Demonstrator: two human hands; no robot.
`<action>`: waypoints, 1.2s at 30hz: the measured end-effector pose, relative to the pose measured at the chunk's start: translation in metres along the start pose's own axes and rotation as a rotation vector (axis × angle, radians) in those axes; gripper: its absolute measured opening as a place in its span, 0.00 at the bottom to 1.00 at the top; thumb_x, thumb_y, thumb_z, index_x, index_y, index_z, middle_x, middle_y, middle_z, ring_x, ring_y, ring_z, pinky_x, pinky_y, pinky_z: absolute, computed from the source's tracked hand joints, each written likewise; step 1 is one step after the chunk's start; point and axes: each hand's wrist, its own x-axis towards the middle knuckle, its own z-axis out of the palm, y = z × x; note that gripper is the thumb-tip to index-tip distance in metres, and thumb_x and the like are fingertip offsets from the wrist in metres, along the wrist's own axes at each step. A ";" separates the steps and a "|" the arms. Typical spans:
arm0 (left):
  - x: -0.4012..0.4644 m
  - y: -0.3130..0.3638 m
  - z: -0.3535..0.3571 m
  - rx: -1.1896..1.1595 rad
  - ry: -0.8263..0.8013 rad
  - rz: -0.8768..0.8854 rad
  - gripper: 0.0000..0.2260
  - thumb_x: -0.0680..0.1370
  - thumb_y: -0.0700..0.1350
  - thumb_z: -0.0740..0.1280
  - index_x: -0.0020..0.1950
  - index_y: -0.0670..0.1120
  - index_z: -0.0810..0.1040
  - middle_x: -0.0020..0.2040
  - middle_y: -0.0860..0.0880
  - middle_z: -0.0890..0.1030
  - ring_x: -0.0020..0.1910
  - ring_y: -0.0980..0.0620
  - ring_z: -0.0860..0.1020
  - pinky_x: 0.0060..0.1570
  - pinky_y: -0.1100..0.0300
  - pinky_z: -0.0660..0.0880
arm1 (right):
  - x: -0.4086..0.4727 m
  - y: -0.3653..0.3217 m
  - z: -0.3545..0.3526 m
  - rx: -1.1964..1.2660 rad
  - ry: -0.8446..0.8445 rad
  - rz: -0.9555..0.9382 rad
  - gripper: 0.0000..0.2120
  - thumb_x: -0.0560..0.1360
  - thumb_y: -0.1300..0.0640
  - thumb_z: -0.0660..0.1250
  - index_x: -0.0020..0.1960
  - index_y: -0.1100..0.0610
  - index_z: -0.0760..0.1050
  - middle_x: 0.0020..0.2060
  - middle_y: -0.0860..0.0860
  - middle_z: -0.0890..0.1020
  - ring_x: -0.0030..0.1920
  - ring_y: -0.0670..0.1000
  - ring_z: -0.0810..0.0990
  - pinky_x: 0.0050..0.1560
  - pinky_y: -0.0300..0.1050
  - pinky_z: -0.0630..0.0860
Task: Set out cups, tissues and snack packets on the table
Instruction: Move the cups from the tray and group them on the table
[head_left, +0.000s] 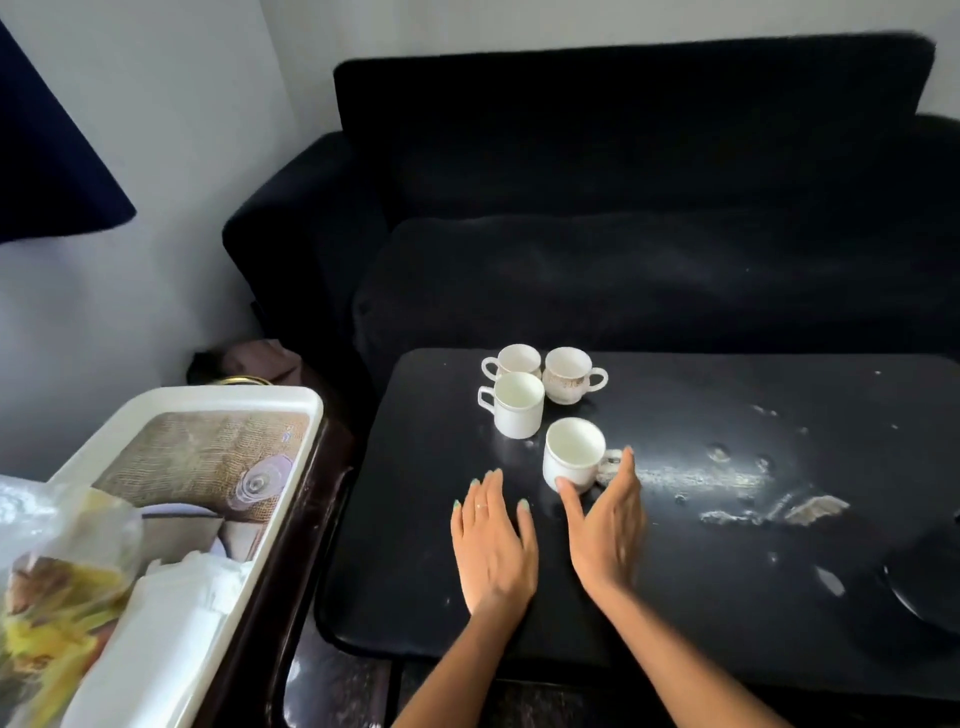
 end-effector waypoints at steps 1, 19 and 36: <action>0.006 0.001 0.002 0.007 0.017 -0.018 0.23 0.82 0.54 0.51 0.76 0.49 0.58 0.76 0.52 0.63 0.76 0.53 0.55 0.75 0.56 0.47 | 0.006 0.000 0.002 -0.008 0.000 -0.003 0.40 0.71 0.47 0.70 0.74 0.62 0.55 0.66 0.62 0.72 0.63 0.62 0.73 0.61 0.55 0.70; 0.070 0.010 0.020 0.117 0.032 -0.024 0.28 0.80 0.59 0.52 0.77 0.48 0.56 0.75 0.50 0.63 0.76 0.50 0.56 0.75 0.49 0.49 | 0.064 0.000 0.035 -0.016 0.051 -0.002 0.41 0.69 0.39 0.69 0.73 0.59 0.58 0.66 0.55 0.72 0.66 0.55 0.70 0.64 0.52 0.63; 0.073 0.011 0.023 0.158 0.014 -0.025 0.29 0.80 0.58 0.52 0.78 0.47 0.51 0.76 0.50 0.61 0.76 0.48 0.55 0.74 0.48 0.49 | 0.067 0.001 0.039 -0.011 0.063 0.003 0.41 0.69 0.39 0.69 0.72 0.58 0.58 0.64 0.54 0.74 0.65 0.54 0.71 0.63 0.51 0.63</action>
